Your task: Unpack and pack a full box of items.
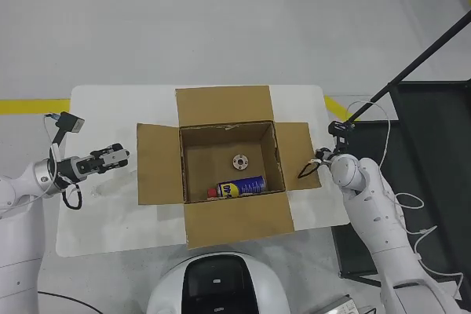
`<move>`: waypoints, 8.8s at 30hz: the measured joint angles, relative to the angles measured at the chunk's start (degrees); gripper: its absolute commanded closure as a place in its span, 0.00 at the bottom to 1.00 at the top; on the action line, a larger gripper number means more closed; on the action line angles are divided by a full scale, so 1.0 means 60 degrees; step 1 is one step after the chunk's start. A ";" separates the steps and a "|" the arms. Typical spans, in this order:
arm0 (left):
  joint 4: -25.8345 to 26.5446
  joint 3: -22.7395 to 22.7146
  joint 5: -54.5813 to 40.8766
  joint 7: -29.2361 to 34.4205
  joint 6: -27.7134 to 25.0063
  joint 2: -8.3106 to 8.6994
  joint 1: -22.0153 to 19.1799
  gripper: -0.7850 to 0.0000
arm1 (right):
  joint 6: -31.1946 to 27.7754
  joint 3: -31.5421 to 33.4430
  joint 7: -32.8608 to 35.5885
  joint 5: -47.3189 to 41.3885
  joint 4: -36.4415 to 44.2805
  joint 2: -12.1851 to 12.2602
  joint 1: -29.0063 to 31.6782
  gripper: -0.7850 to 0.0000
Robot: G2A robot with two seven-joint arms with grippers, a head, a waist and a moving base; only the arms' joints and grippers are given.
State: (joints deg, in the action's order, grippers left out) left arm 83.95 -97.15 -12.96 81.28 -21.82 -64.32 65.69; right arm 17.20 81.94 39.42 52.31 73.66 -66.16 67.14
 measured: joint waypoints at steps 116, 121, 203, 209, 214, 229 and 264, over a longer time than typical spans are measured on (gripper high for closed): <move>0.0000 0.0000 0.0000 0.0000 0.0000 0.0000 0.0000 0.00 | -0.0612 -0.4640 0.1536 -0.0918 0.2944 -0.0802 -0.1260 0.00; 0.0000 0.0000 0.0000 0.0000 0.0000 0.0000 0.0000 0.00 | -0.0396 -0.5338 0.1119 -0.1142 0.1544 -0.1124 -0.2004 0.00; 0.0000 0.0000 0.0000 0.0000 0.0000 0.0000 0.0000 0.00 | -0.1631 -0.3280 0.1647 0.0616 0.3870 -0.1028 -0.0079 1.00; 0.0000 0.0000 0.0000 0.0000 0.0000 0.0000 0.0000 0.00 | -0.1643 -0.3269 0.1650 0.0612 0.3868 -0.1026 -0.0082 1.00; 0.0000 0.0000 0.0000 0.0000 0.0000 0.0000 0.0000 0.00 | -0.1642 -0.3269 0.1650 0.0612 0.3868 -0.1026 -0.0082 1.00; 0.0000 0.0000 0.0000 0.0000 0.0000 0.0000 0.0000 0.00 | -0.1642 -0.3269 0.1650 0.0613 0.3868 -0.1026 -0.0081 1.00; 0.0000 0.0000 0.0000 0.0000 0.0000 0.0000 0.0000 0.00 | -0.3751 0.2734 0.3287 -0.0854 0.7381 -0.0157 0.4287 1.00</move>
State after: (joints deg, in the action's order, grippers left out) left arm 83.95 -97.15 -12.96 81.28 -21.82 -64.32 65.69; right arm -5.31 98.35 59.14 47.19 117.95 -67.10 92.86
